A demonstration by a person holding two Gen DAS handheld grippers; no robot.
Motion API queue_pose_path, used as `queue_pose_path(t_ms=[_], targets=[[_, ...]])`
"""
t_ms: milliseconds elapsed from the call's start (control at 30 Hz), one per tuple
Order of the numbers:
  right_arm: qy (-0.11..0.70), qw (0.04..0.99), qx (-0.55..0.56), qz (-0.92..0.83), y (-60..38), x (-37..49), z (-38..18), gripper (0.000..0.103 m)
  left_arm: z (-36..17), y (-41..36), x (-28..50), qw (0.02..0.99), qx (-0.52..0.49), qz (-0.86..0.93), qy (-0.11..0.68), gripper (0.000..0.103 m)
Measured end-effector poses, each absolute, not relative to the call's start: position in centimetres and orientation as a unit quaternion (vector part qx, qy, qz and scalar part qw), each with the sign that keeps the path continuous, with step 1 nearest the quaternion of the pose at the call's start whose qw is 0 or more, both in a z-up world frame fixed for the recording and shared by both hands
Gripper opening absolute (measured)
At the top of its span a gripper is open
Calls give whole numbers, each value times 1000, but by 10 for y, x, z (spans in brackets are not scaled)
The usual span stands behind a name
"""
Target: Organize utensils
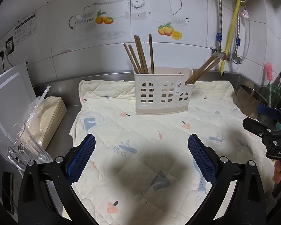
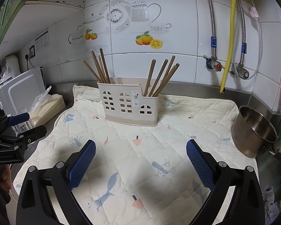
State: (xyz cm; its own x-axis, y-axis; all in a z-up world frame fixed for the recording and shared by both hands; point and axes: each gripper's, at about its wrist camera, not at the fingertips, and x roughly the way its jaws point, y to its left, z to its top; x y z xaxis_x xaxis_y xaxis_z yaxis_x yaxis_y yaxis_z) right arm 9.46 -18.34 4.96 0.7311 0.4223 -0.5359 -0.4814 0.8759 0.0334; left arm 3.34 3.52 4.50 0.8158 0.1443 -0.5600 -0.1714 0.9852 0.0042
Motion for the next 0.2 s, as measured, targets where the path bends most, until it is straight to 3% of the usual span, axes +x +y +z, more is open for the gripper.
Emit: queue_pose_path(t_ms=[200], targets=[[276,928,-54,244,-183,95,48,94,42,35,36,951,-25,83,298,98]])
